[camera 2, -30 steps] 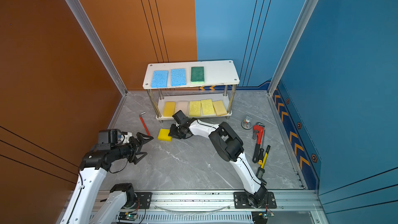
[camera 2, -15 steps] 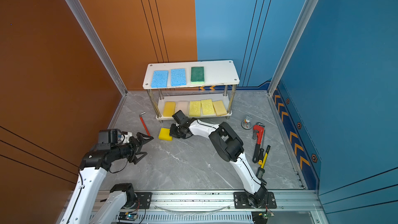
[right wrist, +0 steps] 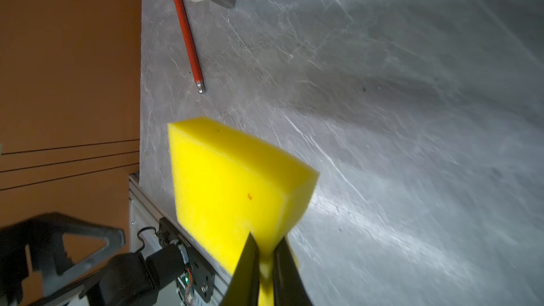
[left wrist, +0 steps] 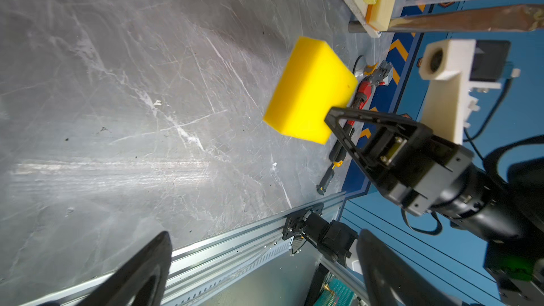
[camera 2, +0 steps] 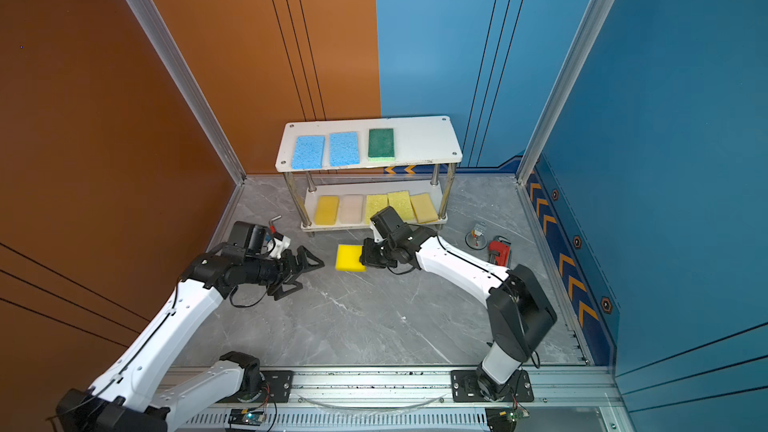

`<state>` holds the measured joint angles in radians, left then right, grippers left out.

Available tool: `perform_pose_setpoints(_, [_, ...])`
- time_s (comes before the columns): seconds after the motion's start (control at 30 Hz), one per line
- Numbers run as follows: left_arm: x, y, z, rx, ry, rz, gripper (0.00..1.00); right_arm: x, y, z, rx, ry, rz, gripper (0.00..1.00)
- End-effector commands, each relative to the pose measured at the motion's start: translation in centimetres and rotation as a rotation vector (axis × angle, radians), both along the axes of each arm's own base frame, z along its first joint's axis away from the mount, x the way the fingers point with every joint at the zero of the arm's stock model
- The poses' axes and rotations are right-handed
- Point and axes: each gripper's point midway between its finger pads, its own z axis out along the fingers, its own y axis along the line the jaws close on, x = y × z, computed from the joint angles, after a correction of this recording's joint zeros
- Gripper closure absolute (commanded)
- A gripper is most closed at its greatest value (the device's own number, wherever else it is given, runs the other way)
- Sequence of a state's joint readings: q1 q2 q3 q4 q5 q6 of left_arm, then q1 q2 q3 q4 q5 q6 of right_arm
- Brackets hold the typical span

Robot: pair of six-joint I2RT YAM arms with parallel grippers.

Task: Place and organize the cleaning sponges onto the shelf
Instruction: 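Lift the yellow sponge with the right gripper while the left gripper pinches it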

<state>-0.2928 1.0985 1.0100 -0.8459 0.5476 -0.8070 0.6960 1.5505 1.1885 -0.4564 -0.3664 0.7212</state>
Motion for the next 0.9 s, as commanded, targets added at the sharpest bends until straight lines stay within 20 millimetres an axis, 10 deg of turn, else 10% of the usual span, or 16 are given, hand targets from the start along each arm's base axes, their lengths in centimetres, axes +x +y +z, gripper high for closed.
perform_pose_setpoints(0.0, [1.7, -2.3, 0.9, 0.057, -0.065, -0.138, 0.02, -3.5, -5.3, -0.4, -0.070, 0.048, 0.071, 0.88])
perform_pose_setpoints(0.27, [3.6, -11.2, 4.2, -0.148, -0.087, -0.490, 0.02, -9.2, -12.2, 4.0, -0.149, -0.069, 0.373, 0.87])
perform_pose_setpoints(0.47, [1.8, -15.5, 3.6, -0.214, -0.055, -0.655, 0.02, -9.8, -11.6, 4.7, -0.114, -0.065, 0.452, 0.87])
perform_pose_setpoints(0.87, [-2.1, -17.3, 1.7, -0.254, 0.014, -0.787, 0.04, -9.4, -9.1, 5.4, -0.096, -0.088, 0.557, 0.87])
